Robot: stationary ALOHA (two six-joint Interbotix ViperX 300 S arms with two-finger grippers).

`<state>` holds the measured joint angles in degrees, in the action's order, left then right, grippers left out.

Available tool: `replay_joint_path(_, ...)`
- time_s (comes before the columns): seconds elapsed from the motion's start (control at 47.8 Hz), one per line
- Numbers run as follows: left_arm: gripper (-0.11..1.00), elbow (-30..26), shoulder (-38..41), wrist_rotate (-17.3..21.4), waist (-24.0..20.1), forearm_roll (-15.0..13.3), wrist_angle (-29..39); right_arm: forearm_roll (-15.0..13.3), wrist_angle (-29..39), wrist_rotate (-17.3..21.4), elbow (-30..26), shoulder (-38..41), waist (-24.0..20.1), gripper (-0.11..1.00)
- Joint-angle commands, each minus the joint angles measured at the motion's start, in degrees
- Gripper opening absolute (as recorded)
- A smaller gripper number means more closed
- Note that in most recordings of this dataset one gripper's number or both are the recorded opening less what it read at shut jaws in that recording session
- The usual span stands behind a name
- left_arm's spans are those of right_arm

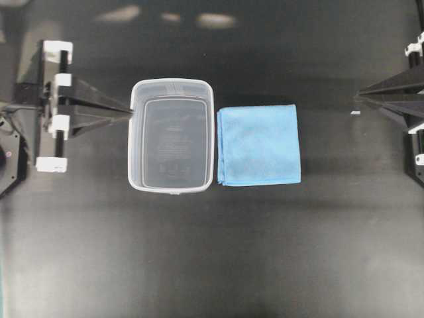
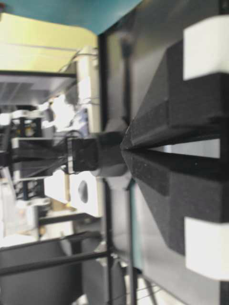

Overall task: Place the blue towel into the container with the left arm.
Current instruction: 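Move the left gripper over the blue towel and lower it open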

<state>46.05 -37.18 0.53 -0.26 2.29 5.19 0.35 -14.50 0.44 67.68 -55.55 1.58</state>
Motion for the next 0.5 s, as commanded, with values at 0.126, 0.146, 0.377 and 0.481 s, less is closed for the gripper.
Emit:
replay_joint_path(0.126,0.00,-10.8,8.7,0.3,-0.6,0.3,10.9,0.3,3.0,0.4,-1.1,-0.2,0.6,0.30)
replay_joint_path(0.146,0.00,-11.6,9.6,0.3,-0.6,0.3,11.9,0.3,3.3,0.4,-1.1,-0.3,0.7,0.36)
replay_joint_path(0.377,0.00,-21.2,19.3,0.6,-1.2,0.4,20.9,0.3,5.7,1.1,-1.1,-1.5,0.8,0.81)
replay_joint_path(0.481,0.03,-26.1,24.2,2.3,-1.7,0.4,24.6,0.2,6.5,1.1,-1.1,-2.3,0.8,0.77)
